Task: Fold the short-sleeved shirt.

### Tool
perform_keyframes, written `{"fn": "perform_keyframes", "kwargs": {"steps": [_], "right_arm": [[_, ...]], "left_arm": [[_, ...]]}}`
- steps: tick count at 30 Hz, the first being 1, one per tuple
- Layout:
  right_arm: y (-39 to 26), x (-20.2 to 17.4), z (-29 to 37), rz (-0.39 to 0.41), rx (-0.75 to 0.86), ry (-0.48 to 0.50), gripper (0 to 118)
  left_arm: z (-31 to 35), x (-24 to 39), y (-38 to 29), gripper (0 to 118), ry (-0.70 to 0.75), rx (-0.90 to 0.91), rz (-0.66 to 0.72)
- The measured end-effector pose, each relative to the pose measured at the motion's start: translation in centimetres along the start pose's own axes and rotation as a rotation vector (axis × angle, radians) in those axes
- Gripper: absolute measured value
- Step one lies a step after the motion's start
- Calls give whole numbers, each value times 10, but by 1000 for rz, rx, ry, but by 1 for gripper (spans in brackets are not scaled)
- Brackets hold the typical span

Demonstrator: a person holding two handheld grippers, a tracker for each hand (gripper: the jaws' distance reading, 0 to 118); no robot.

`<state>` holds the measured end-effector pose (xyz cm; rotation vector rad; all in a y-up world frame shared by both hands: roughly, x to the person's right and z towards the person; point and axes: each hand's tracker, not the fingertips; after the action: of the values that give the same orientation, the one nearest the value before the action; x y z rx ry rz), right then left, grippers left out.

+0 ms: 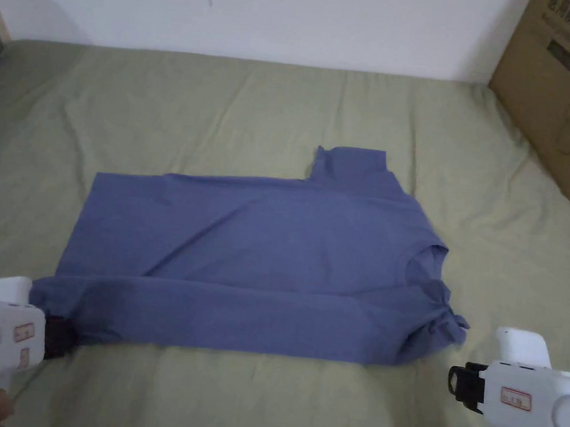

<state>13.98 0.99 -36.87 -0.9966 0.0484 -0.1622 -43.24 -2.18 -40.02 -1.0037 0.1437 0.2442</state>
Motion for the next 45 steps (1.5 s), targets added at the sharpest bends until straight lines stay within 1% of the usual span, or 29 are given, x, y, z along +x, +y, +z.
{"fn": "perform_keyframes", "kwargs": {"steps": [1, 2, 3, 4, 6, 7, 11, 13, 16, 18, 19, 20, 21, 22, 23, 24, 26, 30, 36, 40, 45], "right_arm": [[0, 2, 1, -15, 11, -9, 1], [0, 4, 2, -30, 23, -9, 1], [2, 7, 3, -50, 43, 2, 1], [5, 9, 3, -61, 54, 5, 14], [14, 7, 3, -61, 72, -17, 52], [20, 7, 1, -57, 79, -28, 67], [42, 7, -18, -60, 85, -30, 66], [49, 4, -30, -53, 75, -43, 66], [54, 1, -50, -30, 31, -88, 66], [55, -1, -57, -20, 12, -45, 64], [55, -2, -61, -17, 10, -36, 48], [55, -5, -65, 2, 2, -36, 15], [54, -8, -67, 29, -8, -82, 6], [50, -5, -73, 17, 8, -72, 6], [50, -4, -70, 23, 6, -62, 6], [48, -5, -66, 37, 13, -73, 6], [47, -2, -57, 38, 16, -76, 6], [44, 8, -31, -8, 58, -39, 6], [32, 18, -10, -59, 74, 6, 6], [13, 18, 5, -65, 65, 0, 6], [-15, 33, 13, -108, 33, 8, 6]], "left_arm": [[1, 4, 0, 16, 24, 15, -26], [0, 6, 3, 10, 25, 15, -50], [0, 6, 5, 10, -10, 10, -49], [0, 8, 7, 9, 5, 4, -41], [0, 11, 8, 9, 14, -4, -78], [1, 11, 8, 9, 15, -4, -88], [5, 7, 7, 9, -3, -4, -75], [6, 6, 7, 9, -13, -9, -56], [4, 7, 9, 9, -7, -16, -71], [4, 9, 9, 9, -1, -19, -93], [4, 9, 9, 9, 0, -19, -95], [4, 9, 9, 9, -1, -21, -94], [4, 9, 9, 9, -3, -23, -90], [4, 8, 10, 9, -6, -24, -86], [5, 8, 11, 9, -8, -25, -85], [6, 7, 12, 9, -10, -27, -86], [8, 8, 14, 9, -8, -33, -102], [18, 6, 16, 9, -11, -26, -127], [40, 1, 13, 9, -32, 2, -114], [56, -1, 5, 9, -31, 7, -156], [74, -6, -13, 9, -40, -7, -193]]}}
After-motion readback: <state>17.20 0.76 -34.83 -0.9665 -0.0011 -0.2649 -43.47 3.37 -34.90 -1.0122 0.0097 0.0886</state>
